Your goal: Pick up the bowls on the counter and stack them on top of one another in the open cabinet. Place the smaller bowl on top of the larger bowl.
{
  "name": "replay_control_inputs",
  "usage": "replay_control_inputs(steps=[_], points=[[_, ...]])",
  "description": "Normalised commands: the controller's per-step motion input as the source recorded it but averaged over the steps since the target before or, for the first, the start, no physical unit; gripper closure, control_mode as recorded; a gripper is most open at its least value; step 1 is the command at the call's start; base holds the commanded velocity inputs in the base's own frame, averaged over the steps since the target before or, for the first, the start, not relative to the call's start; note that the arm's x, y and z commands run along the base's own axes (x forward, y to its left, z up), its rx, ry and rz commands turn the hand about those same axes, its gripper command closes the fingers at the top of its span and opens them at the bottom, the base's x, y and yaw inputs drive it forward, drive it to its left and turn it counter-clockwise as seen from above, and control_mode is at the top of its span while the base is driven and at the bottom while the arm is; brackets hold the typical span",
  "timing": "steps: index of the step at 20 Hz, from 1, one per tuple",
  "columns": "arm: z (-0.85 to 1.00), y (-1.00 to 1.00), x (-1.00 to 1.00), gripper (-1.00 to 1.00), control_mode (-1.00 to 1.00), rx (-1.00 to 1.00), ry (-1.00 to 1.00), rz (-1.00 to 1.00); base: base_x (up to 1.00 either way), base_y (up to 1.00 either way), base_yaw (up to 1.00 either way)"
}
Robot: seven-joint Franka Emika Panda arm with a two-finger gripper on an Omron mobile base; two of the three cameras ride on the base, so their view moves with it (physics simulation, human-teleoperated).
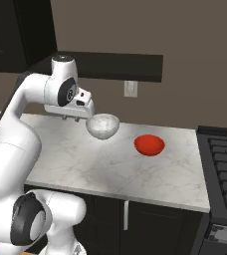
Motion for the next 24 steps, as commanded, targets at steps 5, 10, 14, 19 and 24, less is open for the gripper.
replay_control_inputs(steps=[5,10,14,19,24], points=[[0.00,-0.12,-0.21,-1.00,-1.00,0.01,-0.02,0.00,0.00,0.00,0.00],[0.00,-0.28,-0.36,-1.00,-1.00,0.07,-0.06,0.00,0.00,0.00,0.00],[0.00,-0.33,-0.29,-1.00,-1.00,0.11,-0.02,0.00,0.00,0.00,0.00],[0.00,-0.37,-0.12,-1.00,-1.00,0.15,-0.01,0.00,0.00,0.00,0.00],[0.00,-0.37,-0.08,-1.00,-1.00,0.14,-0.02,0.00,0.00,0.00,0.00]])
